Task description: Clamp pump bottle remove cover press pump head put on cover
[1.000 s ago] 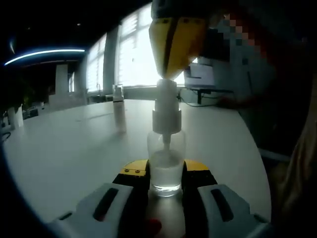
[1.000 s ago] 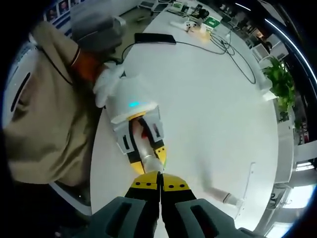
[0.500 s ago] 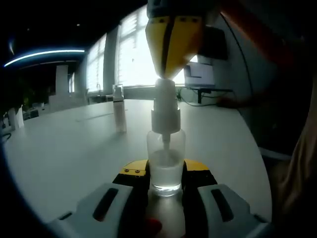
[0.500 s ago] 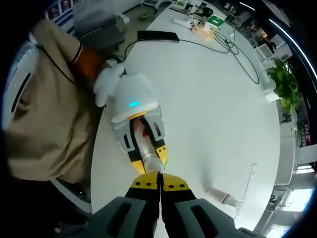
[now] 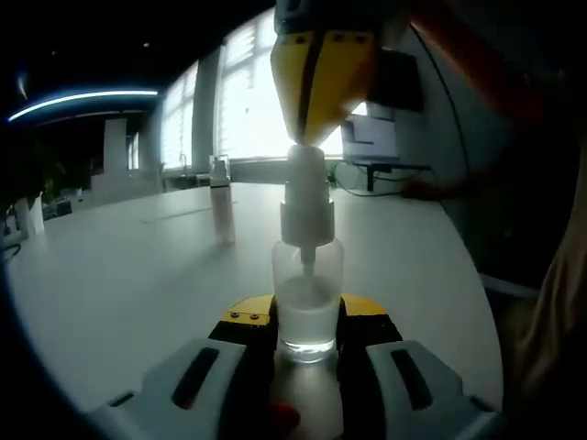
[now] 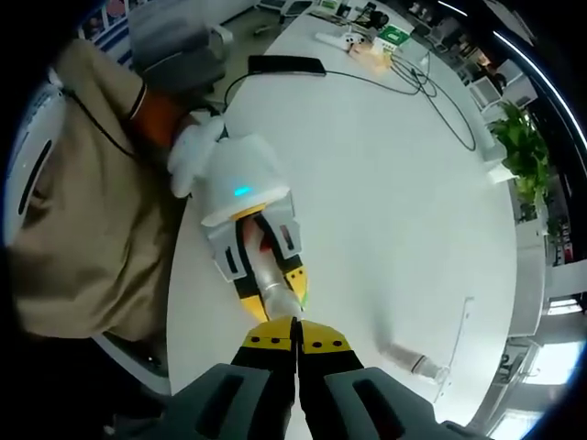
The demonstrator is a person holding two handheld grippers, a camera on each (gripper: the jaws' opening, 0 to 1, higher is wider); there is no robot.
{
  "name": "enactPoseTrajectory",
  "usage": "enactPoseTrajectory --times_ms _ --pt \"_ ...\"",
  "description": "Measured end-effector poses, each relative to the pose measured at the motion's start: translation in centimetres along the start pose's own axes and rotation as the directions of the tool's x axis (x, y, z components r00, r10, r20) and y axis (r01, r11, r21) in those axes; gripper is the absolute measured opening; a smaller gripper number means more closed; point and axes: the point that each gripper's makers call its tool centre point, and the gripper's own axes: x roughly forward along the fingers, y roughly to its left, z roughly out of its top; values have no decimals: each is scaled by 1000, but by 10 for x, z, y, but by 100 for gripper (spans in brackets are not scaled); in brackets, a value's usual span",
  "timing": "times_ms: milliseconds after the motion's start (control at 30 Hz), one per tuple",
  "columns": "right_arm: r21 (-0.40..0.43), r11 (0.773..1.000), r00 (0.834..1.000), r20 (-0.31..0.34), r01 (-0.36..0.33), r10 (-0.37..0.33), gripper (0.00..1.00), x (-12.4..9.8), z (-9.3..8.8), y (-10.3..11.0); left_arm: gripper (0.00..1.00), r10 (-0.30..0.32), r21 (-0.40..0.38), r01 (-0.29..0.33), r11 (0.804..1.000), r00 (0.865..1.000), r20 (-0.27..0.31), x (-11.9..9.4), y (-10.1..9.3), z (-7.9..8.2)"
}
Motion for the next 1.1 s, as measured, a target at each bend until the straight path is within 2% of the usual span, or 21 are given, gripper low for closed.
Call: enactPoseTrajectory --times_ms 500,733,1100 --pt "10 1000 1000 -7 -18 18 0 0 0 0 16 -2 -8 2 1000 1000 -3 0 -1 0" --pt "24 997 997 -26 -70 71 0 1 0 -1 16 -5 -4 5 1000 1000 -4 1 0 0" --pt "58 994 996 -23 -89 90 0 2 -1 1 15 -8 -8 8 1000 1000 -6 1 1 0"
